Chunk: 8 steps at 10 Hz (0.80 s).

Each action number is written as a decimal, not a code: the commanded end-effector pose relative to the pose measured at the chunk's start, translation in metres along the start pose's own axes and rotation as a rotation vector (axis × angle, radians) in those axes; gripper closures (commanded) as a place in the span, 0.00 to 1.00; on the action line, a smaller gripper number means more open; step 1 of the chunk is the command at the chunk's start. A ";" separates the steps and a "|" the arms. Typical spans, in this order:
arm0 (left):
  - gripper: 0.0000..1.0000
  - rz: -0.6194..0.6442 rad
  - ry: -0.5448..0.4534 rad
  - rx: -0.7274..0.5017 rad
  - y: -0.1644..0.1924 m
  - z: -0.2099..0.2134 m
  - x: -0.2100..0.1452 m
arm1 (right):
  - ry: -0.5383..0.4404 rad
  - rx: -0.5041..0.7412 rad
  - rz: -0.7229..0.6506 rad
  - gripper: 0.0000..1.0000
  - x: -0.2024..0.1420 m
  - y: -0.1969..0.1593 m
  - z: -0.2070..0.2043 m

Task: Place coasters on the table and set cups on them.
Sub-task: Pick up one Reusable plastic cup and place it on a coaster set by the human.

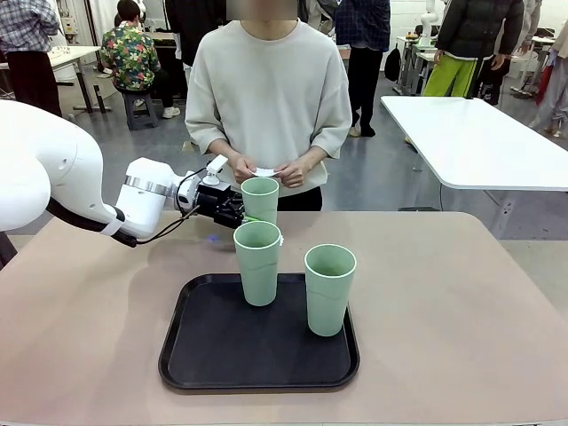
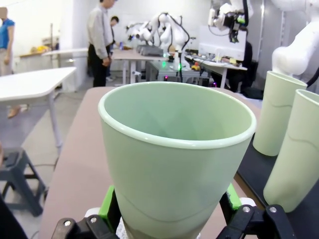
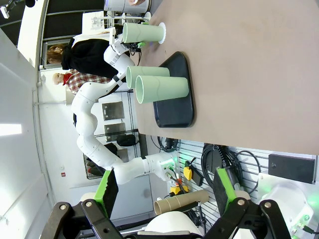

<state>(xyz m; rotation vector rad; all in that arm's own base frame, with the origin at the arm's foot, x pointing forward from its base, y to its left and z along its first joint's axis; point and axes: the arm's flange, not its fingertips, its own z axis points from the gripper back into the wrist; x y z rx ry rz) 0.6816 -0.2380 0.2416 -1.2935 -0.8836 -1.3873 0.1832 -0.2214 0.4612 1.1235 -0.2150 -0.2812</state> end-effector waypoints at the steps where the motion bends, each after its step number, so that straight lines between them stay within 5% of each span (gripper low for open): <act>1: 0.00 0.006 0.036 -0.039 -0.001 0.006 0.002 | -0.006 0.021 0.015 0.00 0.001 0.000 0.000; 8: 0.00 -0.023 0.059 -0.043 -0.001 0.019 0.000 | -0.006 0.021 0.015 0.00 0.001 0.000 0.000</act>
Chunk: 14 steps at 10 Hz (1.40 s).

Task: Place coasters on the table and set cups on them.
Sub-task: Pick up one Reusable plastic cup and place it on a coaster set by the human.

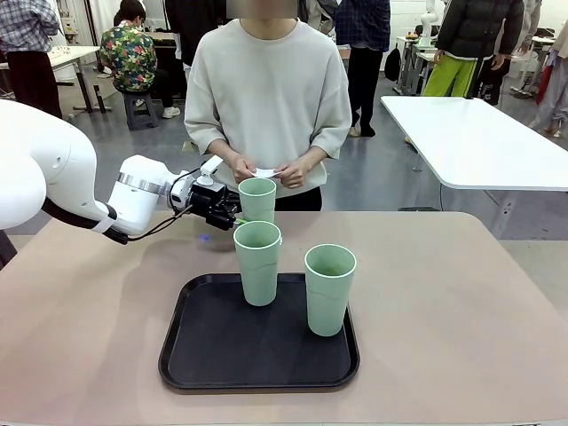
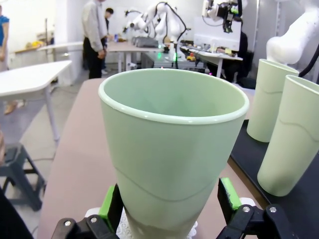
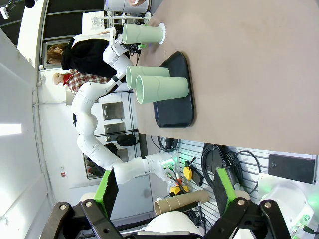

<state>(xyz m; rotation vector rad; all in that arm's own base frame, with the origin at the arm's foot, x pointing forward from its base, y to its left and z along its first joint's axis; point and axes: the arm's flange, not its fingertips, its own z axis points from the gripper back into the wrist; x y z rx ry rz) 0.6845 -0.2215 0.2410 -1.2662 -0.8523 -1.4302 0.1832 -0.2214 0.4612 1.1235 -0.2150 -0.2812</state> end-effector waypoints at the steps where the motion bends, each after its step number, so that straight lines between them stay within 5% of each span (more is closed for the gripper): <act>1: 0.00 -0.013 0.015 -0.028 -0.001 0.004 0.004 | -0.006 0.021 0.015 0.00 0.001 0.000 0.000; 14: 0.00 -0.043 0.067 0.012 -0.014 0.030 0.016 | -0.006 0.021 0.015 0.00 0.001 0.000 0.000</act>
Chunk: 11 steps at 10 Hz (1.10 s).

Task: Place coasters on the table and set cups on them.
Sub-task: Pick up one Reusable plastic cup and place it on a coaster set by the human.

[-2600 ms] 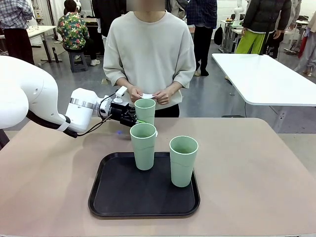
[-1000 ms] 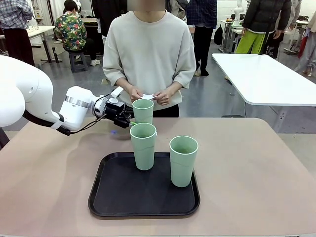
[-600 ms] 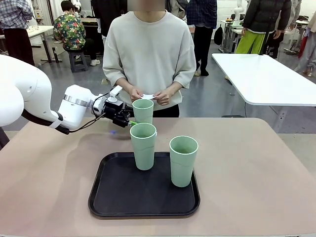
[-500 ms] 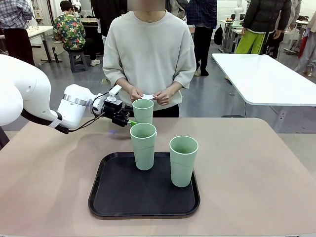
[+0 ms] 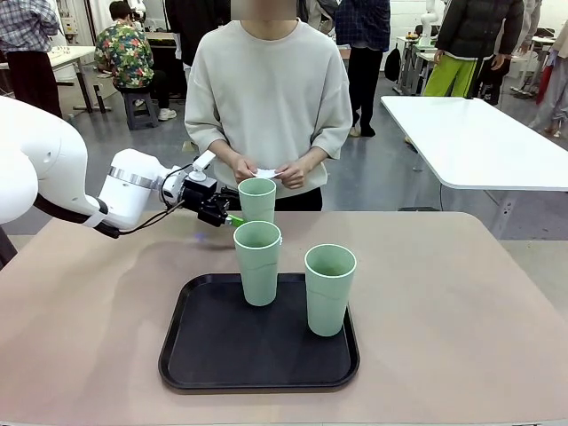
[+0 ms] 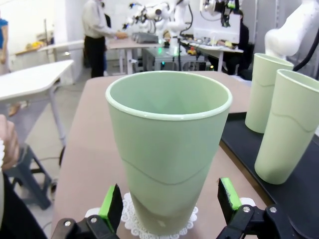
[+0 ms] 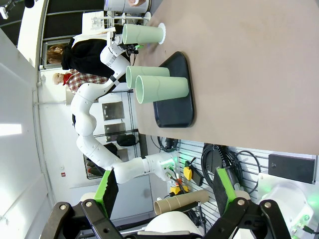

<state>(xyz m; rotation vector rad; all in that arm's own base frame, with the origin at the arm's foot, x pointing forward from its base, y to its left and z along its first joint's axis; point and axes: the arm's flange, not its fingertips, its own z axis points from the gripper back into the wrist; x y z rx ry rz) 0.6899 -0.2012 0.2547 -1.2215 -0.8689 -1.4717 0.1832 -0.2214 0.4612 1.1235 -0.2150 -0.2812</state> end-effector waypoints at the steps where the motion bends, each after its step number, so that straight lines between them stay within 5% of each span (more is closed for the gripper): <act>1: 0.00 -0.001 0.063 0.009 -0.019 0.015 0.013 | -0.006 0.021 0.015 0.00 0.001 0.000 0.000; 4: 0.00 0.043 0.181 0.073 -0.051 0.046 0.031 | -0.006 0.021 0.015 0.00 0.001 0.000 0.000; 9: 0.00 0.254 0.838 0.220 -0.153 0.046 0.153 | -0.006 0.021 0.015 0.00 0.001 0.000 0.000; 11: 0.00 0.377 1.028 0.298 -0.185 0.035 0.206 | -0.006 0.021 0.015 0.00 0.001 0.000 0.000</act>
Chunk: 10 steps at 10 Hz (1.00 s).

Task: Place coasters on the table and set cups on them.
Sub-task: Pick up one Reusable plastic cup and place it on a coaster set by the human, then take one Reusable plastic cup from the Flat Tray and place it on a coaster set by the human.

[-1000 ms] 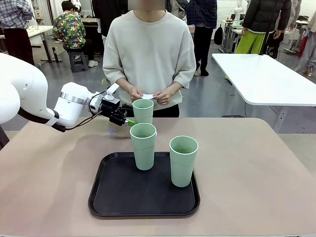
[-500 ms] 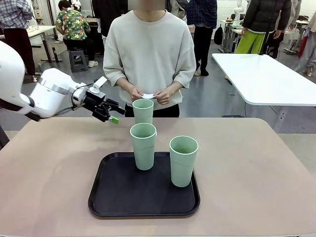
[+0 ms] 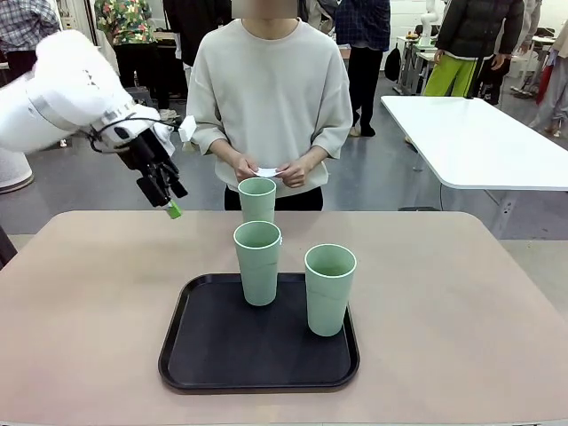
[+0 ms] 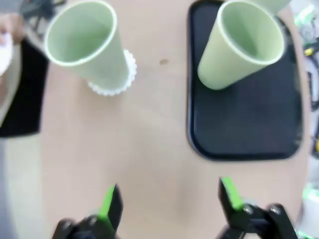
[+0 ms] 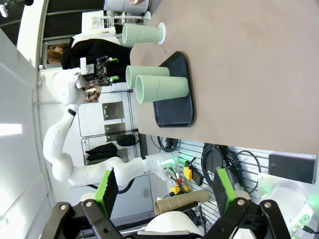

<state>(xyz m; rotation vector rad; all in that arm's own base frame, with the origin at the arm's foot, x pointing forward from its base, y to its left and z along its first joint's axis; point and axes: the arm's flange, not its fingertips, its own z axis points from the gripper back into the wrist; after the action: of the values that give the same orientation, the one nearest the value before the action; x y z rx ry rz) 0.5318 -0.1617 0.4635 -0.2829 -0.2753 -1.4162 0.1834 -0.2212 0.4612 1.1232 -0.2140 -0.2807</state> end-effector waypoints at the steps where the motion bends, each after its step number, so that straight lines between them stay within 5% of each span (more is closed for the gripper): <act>1: 0.00 0.148 0.181 -0.055 -0.029 0.022 0.022 | -0.007 0.021 0.015 0.00 0.001 0.000 0.000; 6: 0.00 0.645 0.068 0.062 -0.066 0.028 0.025 | -0.007 0.021 0.015 0.00 0.001 0.000 0.000; 7: 0.00 0.460 0.146 0.012 -0.055 0.041 0.031 | -0.007 0.021 0.015 0.00 0.001 0.000 0.000; 10: 0.00 0.460 0.146 0.012 -0.055 0.041 0.031 | -0.007 0.021 0.015 0.00 0.001 0.000 0.000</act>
<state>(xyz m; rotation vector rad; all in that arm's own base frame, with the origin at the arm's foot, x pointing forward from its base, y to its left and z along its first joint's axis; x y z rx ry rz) 0.4786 -0.1853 0.5103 -0.2221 -0.0966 -0.9473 0.1833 -0.2213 0.4611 1.1235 -0.2143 -0.2811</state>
